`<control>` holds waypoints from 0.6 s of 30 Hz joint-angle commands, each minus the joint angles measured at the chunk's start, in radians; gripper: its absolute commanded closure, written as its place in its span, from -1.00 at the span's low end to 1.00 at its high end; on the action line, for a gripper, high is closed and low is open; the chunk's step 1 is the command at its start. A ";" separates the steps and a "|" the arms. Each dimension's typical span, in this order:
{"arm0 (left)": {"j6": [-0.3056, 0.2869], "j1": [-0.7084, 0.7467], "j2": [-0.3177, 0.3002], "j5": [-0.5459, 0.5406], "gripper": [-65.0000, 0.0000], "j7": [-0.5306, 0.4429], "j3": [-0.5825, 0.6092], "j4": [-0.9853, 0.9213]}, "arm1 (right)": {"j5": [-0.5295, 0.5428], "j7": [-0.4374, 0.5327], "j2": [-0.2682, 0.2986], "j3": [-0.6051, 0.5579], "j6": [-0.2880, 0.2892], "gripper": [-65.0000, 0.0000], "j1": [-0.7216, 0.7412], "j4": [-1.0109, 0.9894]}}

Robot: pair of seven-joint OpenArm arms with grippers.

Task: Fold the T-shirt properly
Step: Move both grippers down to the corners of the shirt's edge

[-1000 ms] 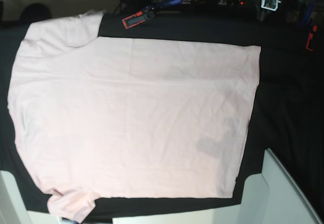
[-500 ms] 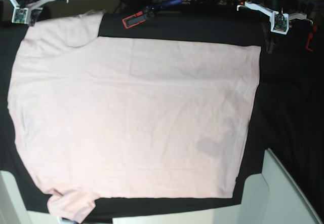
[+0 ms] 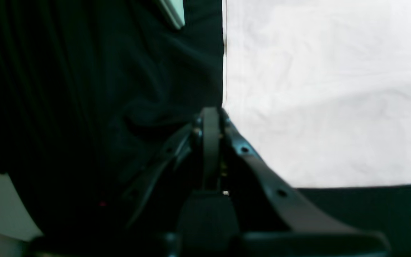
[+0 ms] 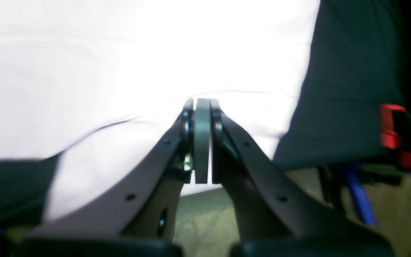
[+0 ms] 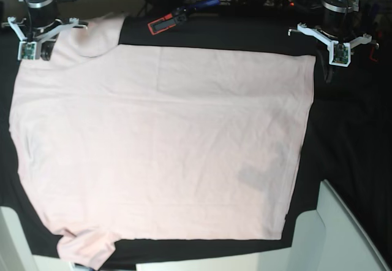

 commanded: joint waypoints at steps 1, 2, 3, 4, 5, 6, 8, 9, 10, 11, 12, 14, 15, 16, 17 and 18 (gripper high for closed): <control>0.012 0.004 -0.008 -0.003 1.00 -0.023 -0.003 0.018 | 0.003 0.021 0.005 0.017 -0.005 1.00 0.002 0.016; 0.012 0.003 -0.008 -0.003 1.00 -0.023 -0.003 0.018 | 0.003 0.021 0.002 0.028 -0.005 1.00 0.008 0.016; 0.012 -0.002 -0.008 -0.003 1.00 -0.026 -0.003 0.018 | 0.005 0.021 -0.003 0.040 -0.005 1.00 0.014 0.016; 0.012 -0.013 -0.008 -0.003 1.00 -0.024 -0.003 0.018 | 0.005 0.021 -0.004 0.049 -0.004 1.00 0.017 0.016; 0.012 -0.023 -0.008 -0.003 1.00 -0.021 -0.004 0.020 | 0.005 0.019 -0.004 0.060 -0.004 1.00 0.027 0.016; 0.012 -0.031 -0.008 -0.003 1.00 -0.021 -0.004 0.018 | 0.005 0.007 -0.004 0.065 -0.004 1.00 0.033 0.016; 0.012 -0.034 -0.008 -0.003 1.00 -0.021 -0.003 0.018 | 0.005 -0.036 -0.003 0.088 -0.004 1.00 0.057 0.016; 0.012 -0.036 -0.006 -0.003 1.00 -0.021 -0.003 0.018 | 0.005 -0.057 -0.003 0.101 -0.002 1.00 0.071 0.016; 0.012 -0.037 -0.006 -0.005 1.00 -0.021 -0.003 0.018 | 0.005 -0.079 -0.004 0.114 -0.002 1.00 0.083 0.016; 0.012 -0.037 -0.006 -0.020 1.00 -0.021 -0.003 0.018 | 0.005 -0.094 -0.004 0.121 -0.002 1.00 0.091 0.016; 0.012 -0.033 -0.006 -0.048 1.00 -0.021 -0.003 0.018 | 0.005 -0.109 -0.004 0.124 -0.001 1.00 0.096 0.016; 0.012 -0.029 -0.015 -0.146 1.00 -0.020 -0.011 0.016 | 0.005 -0.122 -0.001 0.124 0.032 1.00 0.096 0.016; 0.012 -0.029 -0.023 -0.206 1.00 -0.018 -0.012 0.012 | 0.005 -0.125 -0.001 0.124 0.073 1.00 0.096 0.016; 0.012 -0.029 -0.043 -0.249 1.00 -0.004 -0.012 0.012 | 0.005 -0.125 -0.003 0.126 0.111 0.96 0.097 0.016; 0.012 -0.029 -0.063 -0.293 0.94 0.023 -0.012 0.010 | 0.005 -0.125 -0.004 0.128 0.141 0.88 0.097 0.014; 0.012 -0.029 -0.084 -0.335 0.85 0.052 -0.012 0.010 | 0.005 -0.125 -0.006 0.128 0.156 0.75 0.097 0.014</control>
